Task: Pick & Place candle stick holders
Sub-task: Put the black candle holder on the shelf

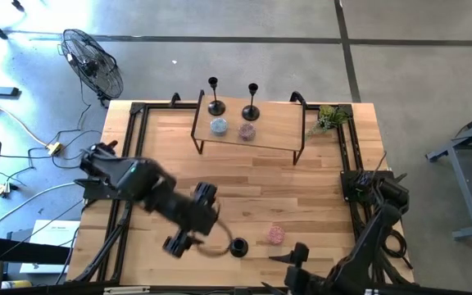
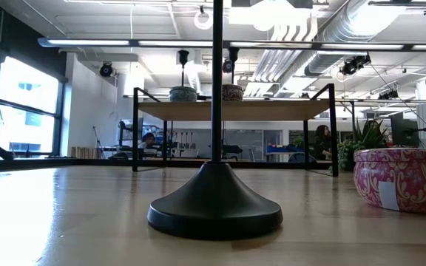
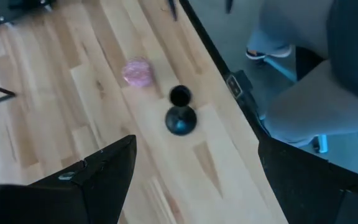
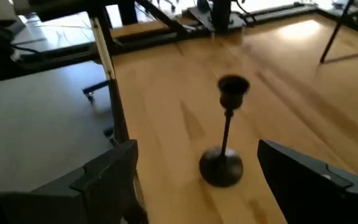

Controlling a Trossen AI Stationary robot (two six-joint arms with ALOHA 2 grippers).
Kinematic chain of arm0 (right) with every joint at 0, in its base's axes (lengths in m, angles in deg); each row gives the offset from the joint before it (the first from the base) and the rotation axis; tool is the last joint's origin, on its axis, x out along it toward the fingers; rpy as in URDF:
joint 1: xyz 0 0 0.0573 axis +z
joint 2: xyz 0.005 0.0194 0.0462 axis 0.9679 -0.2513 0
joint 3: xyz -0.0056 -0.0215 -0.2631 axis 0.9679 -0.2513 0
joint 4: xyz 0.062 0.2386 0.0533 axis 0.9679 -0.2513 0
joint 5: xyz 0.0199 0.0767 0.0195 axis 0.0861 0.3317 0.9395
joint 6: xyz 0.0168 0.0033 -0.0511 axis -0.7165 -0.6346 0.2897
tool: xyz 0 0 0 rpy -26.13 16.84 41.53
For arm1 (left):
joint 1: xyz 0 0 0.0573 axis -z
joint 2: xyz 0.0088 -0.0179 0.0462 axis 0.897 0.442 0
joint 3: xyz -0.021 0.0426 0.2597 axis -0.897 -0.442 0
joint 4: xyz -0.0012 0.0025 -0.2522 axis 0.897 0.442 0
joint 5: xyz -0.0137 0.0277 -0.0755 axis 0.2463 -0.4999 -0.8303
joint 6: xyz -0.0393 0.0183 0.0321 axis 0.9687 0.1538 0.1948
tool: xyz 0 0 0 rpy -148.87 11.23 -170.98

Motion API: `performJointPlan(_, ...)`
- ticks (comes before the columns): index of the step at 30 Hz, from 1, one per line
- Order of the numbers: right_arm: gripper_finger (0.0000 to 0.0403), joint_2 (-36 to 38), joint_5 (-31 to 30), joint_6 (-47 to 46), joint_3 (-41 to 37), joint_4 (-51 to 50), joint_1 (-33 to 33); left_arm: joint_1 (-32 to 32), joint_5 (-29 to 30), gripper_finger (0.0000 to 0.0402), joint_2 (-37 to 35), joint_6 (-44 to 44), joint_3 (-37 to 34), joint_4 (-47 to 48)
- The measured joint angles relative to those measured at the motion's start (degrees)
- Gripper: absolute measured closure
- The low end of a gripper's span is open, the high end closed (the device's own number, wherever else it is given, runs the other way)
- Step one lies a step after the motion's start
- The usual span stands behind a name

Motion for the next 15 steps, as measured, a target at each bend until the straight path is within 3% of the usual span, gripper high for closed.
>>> performJointPlan(6, 0.0075, -4.82, -0.29, -1.98, 0.0, 0.36, -2.04, 7.9, 7.16, 0.0071, 1.84, 4.41, -0.02, -2.27)
performJointPlan(15, 0.0075, -11.02, 0.16, -1.2, 0.0, -0.52, -6.91, 17.57, 24.07, 0.0071, 6.72, 8.4, -0.04, -8.14)
